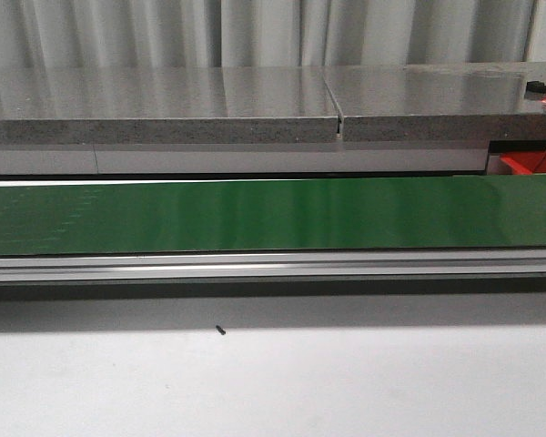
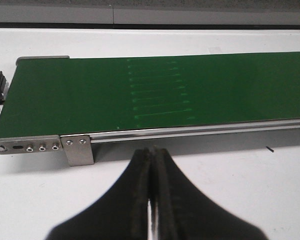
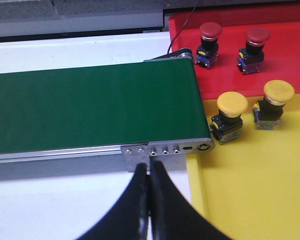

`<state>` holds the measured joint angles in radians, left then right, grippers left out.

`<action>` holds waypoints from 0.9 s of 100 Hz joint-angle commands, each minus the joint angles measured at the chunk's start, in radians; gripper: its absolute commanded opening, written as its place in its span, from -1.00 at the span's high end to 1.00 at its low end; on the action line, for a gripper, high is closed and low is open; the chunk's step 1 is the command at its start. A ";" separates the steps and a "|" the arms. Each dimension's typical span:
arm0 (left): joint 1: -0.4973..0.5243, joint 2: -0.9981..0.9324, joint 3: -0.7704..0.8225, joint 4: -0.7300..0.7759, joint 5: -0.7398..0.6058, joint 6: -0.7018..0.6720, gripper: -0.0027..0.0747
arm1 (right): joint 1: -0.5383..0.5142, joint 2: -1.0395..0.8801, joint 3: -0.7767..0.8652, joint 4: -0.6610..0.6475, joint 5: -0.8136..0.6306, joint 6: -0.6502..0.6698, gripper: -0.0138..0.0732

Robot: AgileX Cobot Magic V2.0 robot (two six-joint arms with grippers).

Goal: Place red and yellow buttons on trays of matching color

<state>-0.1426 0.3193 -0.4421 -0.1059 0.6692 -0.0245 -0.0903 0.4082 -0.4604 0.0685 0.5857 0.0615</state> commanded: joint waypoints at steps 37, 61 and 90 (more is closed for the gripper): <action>-0.007 0.009 -0.028 -0.005 -0.074 -0.005 0.98 | 0.001 0.004 -0.025 -0.010 -0.067 -0.013 0.90; -0.007 0.009 -0.028 -0.005 -0.074 -0.005 0.98 | 0.001 0.004 -0.025 -0.010 -0.067 -0.013 0.90; -0.007 0.032 -0.026 0.012 -0.089 -0.005 0.98 | 0.001 0.004 -0.025 -0.010 -0.067 -0.013 0.90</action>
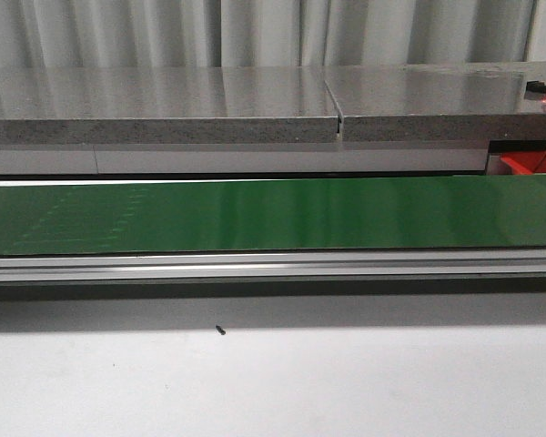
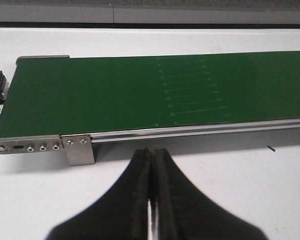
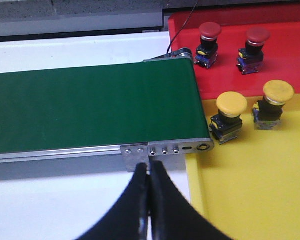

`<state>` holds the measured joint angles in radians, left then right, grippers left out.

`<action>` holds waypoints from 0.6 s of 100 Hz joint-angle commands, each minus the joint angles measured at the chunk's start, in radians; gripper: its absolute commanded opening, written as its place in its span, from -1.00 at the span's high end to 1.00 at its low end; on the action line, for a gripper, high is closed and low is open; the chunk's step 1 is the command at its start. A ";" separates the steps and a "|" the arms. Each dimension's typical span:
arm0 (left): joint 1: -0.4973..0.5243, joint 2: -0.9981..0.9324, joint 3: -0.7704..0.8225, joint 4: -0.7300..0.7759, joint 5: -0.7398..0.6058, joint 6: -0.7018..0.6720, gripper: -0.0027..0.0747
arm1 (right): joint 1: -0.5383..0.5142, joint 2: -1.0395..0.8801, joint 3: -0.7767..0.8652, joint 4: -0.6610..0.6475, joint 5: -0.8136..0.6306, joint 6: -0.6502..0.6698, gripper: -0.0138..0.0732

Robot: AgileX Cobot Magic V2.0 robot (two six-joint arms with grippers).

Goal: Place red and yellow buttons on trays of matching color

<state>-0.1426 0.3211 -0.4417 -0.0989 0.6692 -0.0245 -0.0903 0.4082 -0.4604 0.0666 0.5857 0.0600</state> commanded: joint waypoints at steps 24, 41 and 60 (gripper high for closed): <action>0.047 0.183 -0.088 -0.007 -0.095 -0.005 0.98 | 0.001 0.004 -0.025 -0.008 -0.067 -0.011 0.90; 0.167 0.281 -0.168 -0.008 -0.116 -0.005 0.96 | 0.001 0.004 -0.025 -0.008 -0.067 -0.011 0.90; 0.288 0.389 -0.240 -0.005 -0.122 -0.005 0.26 | 0.001 0.004 -0.025 -0.008 -0.067 -0.011 0.90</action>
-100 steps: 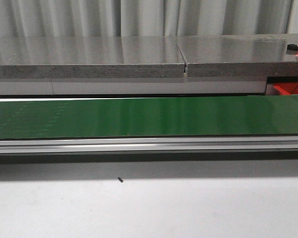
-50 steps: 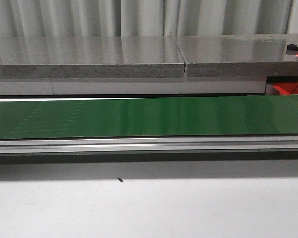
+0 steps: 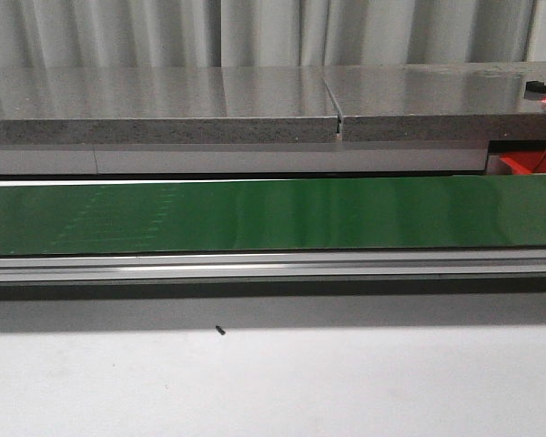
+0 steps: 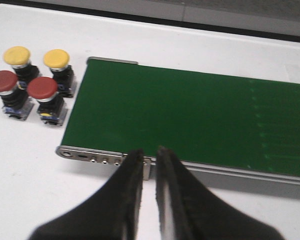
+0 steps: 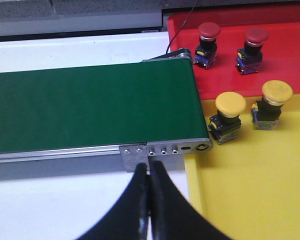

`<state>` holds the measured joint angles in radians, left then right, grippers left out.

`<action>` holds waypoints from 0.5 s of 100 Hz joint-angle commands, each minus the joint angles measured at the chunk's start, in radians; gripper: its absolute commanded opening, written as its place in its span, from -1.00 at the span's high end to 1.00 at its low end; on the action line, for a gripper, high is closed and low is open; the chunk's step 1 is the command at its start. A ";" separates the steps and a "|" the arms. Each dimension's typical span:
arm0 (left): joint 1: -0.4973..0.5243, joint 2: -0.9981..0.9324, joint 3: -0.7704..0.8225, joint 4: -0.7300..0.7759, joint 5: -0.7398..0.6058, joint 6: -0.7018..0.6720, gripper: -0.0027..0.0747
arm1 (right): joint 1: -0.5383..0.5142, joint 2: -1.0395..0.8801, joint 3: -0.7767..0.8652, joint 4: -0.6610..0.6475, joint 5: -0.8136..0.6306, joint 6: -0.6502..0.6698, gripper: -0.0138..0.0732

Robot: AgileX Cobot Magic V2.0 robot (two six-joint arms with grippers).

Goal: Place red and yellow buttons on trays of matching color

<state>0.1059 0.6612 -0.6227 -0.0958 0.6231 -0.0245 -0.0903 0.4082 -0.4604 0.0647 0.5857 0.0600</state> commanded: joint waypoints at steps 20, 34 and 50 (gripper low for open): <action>0.119 0.169 -0.131 -0.015 -0.072 -0.007 -0.67 | 0.001 0.004 -0.025 -0.006 -0.067 -0.011 0.90; 0.185 0.282 -0.224 -0.019 -0.016 -0.048 -0.67 | 0.001 0.004 -0.025 -0.006 -0.067 -0.011 0.90; 0.259 0.426 -0.361 -0.037 0.106 -0.061 -0.67 | 0.001 0.004 -0.025 -0.006 -0.067 -0.011 0.90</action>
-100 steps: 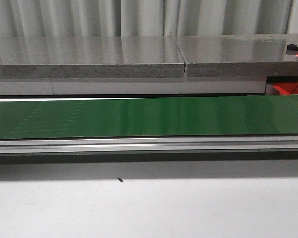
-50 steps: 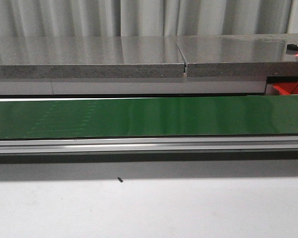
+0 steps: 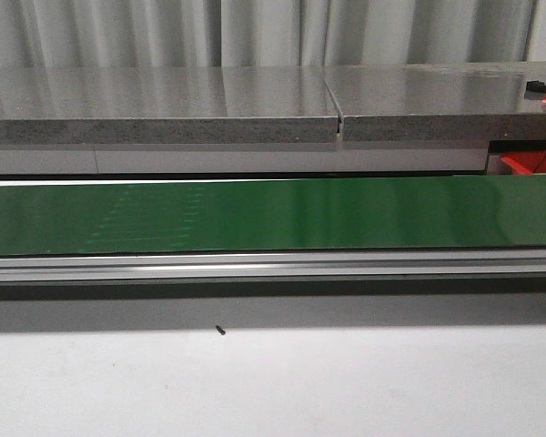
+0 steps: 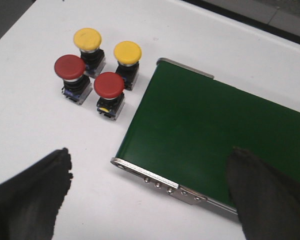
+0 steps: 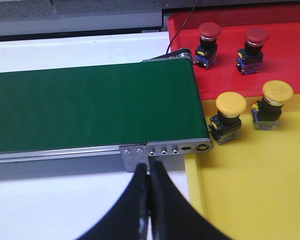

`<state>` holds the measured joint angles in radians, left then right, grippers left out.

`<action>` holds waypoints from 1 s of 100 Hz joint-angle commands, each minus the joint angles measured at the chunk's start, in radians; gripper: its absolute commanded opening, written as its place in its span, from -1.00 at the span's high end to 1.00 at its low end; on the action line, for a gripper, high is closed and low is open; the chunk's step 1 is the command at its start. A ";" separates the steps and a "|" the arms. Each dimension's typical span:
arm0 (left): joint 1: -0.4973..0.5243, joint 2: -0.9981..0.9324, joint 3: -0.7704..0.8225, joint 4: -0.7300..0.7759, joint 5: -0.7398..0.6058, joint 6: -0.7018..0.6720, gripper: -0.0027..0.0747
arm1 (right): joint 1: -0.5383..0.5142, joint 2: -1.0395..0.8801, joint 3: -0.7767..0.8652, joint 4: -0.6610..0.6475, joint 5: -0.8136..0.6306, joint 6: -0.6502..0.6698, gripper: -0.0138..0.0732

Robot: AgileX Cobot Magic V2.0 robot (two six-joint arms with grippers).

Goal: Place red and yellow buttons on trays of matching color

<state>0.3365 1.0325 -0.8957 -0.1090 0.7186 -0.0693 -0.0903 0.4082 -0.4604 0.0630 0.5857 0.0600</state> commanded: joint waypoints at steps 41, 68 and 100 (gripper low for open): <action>0.073 0.497 -0.415 -0.039 0.263 -0.018 -0.53 | 0.001 0.004 -0.025 -0.004 -0.067 -0.011 0.90; 0.081 0.686 -0.550 -0.014 0.291 -0.073 -0.53 | 0.001 0.004 -0.025 -0.004 -0.067 -0.011 0.90; 0.102 0.849 -0.654 -0.003 0.290 -0.126 -0.53 | 0.001 0.004 -0.025 -0.004 -0.067 -0.011 0.90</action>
<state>0.4271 1.9037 -1.5044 -0.1120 1.0216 -0.1749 -0.0903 0.4082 -0.4604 0.0630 0.5857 0.0600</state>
